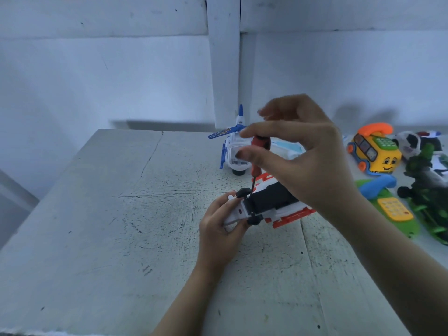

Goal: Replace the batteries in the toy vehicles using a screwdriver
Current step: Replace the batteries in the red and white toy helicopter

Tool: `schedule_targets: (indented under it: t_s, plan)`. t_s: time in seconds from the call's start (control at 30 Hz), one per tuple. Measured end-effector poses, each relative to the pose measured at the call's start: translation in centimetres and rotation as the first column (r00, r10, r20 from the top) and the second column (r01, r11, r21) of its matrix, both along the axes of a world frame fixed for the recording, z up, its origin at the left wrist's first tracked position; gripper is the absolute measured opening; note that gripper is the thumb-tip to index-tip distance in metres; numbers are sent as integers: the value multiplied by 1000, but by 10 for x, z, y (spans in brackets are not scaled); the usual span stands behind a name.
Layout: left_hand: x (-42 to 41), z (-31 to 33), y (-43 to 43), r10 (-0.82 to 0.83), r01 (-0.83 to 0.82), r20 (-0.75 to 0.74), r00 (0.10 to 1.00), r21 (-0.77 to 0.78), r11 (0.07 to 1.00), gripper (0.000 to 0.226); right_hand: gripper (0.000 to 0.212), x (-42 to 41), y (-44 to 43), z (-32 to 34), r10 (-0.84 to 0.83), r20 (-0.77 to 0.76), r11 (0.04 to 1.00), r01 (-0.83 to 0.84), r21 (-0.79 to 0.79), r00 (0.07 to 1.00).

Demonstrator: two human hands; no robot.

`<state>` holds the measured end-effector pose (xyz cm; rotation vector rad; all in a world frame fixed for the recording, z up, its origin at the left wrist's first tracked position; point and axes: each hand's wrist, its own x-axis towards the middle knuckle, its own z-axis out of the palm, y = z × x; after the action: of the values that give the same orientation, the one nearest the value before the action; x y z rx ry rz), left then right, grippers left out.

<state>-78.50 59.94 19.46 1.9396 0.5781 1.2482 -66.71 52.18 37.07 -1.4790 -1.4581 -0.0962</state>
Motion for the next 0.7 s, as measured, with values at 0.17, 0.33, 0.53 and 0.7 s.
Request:
schedule_targets:
  t_s: [0.17,0.33,0.53,0.7]
  plan:
    - [0,-1,1,-1,1,2,1000,-4,1000,45,15,-3,0,2,-27,1,999,27,43,1000]
    - [0,-2,0,-1,0,-20,1000,-23,1000,46,22,2,-1,-1,34,-2,998,-34,-56,999]
    - [1,-1,1,-4,4,-13,1000,-12,1000,45,19,-1,-4,0,-1,-12,1000,1,-29,1000]
    - [1,-2,1,-2,1,-18,1000,-15,1000,45,29,-2,-4,2,-52,12,997,51,63,999]
